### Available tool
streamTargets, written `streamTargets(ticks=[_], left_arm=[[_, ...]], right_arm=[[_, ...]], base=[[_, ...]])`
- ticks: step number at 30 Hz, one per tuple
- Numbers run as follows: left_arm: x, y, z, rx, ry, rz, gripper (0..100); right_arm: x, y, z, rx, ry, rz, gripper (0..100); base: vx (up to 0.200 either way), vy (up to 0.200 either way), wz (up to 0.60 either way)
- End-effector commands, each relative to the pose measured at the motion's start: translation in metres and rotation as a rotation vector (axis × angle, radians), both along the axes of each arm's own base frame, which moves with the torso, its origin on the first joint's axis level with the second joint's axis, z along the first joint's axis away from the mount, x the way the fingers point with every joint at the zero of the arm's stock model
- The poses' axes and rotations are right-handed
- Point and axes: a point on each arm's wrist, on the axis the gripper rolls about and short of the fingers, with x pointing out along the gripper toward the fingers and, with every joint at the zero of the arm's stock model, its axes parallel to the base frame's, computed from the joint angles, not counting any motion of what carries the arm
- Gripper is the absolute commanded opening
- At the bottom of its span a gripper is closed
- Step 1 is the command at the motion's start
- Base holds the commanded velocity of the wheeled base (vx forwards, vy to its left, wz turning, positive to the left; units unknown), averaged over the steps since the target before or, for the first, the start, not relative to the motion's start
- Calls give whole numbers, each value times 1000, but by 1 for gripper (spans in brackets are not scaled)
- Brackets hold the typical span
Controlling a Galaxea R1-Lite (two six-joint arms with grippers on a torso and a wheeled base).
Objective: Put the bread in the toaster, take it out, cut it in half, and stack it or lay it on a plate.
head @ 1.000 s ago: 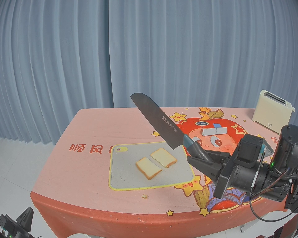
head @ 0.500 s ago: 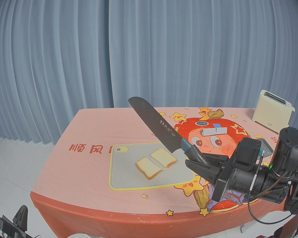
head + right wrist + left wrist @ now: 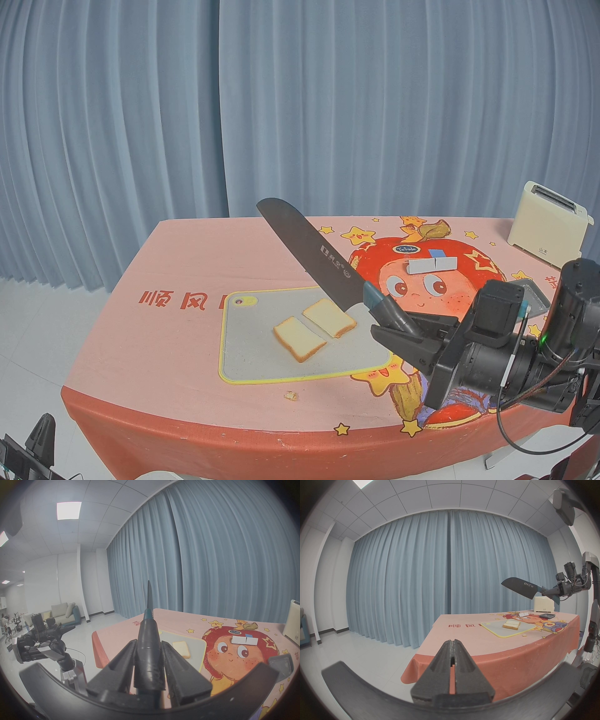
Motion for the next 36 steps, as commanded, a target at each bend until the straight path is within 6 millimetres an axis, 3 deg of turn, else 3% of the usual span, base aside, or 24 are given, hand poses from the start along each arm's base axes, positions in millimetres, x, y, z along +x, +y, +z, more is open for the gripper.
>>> streamTargets(ticks=[1,36], left_arm=[[1,0,-4,0,19,0,0],[1,0,-4,0,21,0,0]], right_arm=[[2,1,-8,-26,20,-7,0],[22,-18,-10,-45,14,-193,0]], base=[[0,0,0],[0,0,0]])
